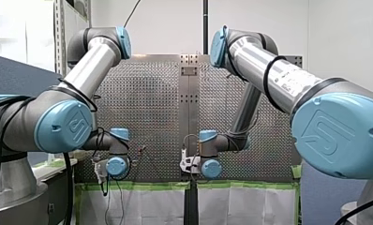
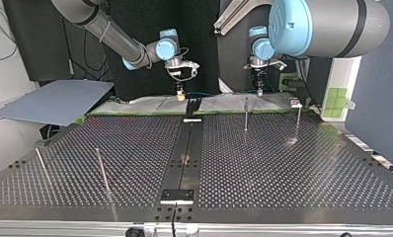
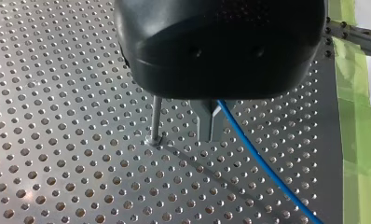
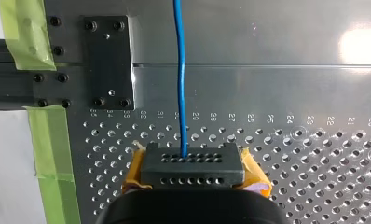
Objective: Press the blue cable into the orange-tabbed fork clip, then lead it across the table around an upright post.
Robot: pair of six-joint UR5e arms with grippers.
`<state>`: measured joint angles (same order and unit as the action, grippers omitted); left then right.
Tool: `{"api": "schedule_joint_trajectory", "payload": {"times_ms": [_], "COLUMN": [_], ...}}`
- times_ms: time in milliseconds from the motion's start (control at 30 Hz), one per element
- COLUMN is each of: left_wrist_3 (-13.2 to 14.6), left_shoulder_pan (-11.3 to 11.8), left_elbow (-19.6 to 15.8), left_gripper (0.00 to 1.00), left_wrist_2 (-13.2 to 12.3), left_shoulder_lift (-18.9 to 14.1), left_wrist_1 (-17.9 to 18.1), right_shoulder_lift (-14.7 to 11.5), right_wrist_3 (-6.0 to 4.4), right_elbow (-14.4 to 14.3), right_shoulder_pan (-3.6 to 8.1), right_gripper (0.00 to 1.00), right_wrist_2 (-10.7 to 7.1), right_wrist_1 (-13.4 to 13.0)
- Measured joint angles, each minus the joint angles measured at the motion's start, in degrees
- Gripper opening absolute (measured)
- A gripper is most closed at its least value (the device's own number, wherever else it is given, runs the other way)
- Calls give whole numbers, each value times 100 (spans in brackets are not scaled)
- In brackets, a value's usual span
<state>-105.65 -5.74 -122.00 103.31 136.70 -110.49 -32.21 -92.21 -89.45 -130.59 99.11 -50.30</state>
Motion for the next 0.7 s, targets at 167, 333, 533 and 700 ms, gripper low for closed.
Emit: {"api": "schedule_joint_trajectory", "payload": {"times_ms": [167, 333, 533, 700], "left_wrist_3": [1, 14, 33, 38], "left_shoulder_pan": [1, 1, 1, 1], "left_elbow": [16, 18, 20, 21], "left_gripper": [0, 0, 0, 0], "left_wrist_2": [0, 3, 8, 6], "left_shoulder_lift": [0, 0, 0, -1], "left_wrist_1": [-2, -4, -8, -8], "right_shoulder_lift": [5, 7, 13, 14], "right_wrist_3": [0, 6, 9, 9], "right_elbow": [8, 9, 10, 10], "right_shoulder_pan": [-1, 0, 1, 2], "right_gripper": [0, 0, 0, 0], "right_wrist_2": [-1, -4, -12, -13], "right_wrist_1": [-13, -26, -38, -48]}}
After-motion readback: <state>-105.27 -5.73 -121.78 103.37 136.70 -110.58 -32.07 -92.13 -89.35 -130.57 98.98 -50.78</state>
